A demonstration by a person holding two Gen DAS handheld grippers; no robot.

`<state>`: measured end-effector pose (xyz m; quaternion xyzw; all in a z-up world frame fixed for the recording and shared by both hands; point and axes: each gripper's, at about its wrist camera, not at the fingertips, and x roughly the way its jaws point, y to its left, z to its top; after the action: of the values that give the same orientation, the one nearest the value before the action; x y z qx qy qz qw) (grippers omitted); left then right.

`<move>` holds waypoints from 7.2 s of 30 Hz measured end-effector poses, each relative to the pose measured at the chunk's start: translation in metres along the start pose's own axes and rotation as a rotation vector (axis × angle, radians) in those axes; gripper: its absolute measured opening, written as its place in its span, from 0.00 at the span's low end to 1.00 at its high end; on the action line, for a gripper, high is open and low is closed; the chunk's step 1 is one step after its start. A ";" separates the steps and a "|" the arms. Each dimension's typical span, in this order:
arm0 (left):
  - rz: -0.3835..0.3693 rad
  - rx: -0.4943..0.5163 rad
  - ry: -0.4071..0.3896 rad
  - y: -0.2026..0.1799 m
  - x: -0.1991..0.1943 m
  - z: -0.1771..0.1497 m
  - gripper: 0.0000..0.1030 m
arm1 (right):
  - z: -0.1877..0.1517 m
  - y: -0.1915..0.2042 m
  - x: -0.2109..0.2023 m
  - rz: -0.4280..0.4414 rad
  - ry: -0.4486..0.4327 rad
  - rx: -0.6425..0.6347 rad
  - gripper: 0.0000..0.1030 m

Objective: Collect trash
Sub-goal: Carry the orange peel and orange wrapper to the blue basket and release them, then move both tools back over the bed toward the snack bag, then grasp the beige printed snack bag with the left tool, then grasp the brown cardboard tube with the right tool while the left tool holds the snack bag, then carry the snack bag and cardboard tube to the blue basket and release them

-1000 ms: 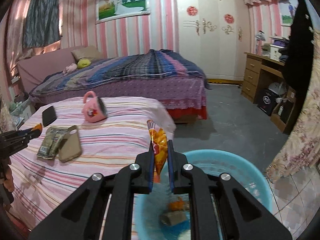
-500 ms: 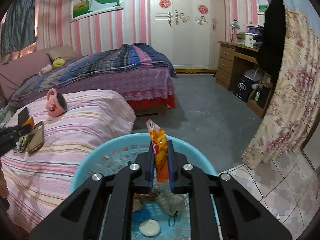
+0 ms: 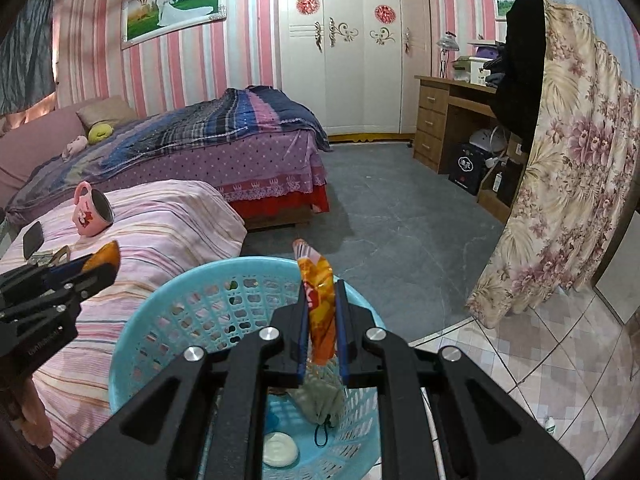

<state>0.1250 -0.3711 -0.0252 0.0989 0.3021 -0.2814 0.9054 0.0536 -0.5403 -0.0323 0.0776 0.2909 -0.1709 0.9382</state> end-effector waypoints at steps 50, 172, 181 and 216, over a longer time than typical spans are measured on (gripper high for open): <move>0.455 -0.264 0.068 0.284 -0.070 -0.082 0.95 | 0.008 0.140 0.022 -0.031 -0.021 -0.052 0.95; 0.613 -0.471 0.072 0.470 -0.150 -0.111 0.10 | -0.012 0.524 0.102 0.503 0.141 -0.551 0.30; 0.608 -0.444 0.061 0.458 -0.153 -0.106 0.10 | -0.003 0.493 0.070 0.510 0.099 -0.552 0.29; 0.396 -0.115 0.014 0.221 -0.094 -0.041 0.10 | 0.006 0.171 -0.011 0.207 -0.002 -0.168 0.29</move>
<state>0.1686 -0.1323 0.0006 0.1066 0.2985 -0.0793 0.9451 0.1103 -0.3797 -0.0134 0.0283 0.2935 -0.0481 0.9543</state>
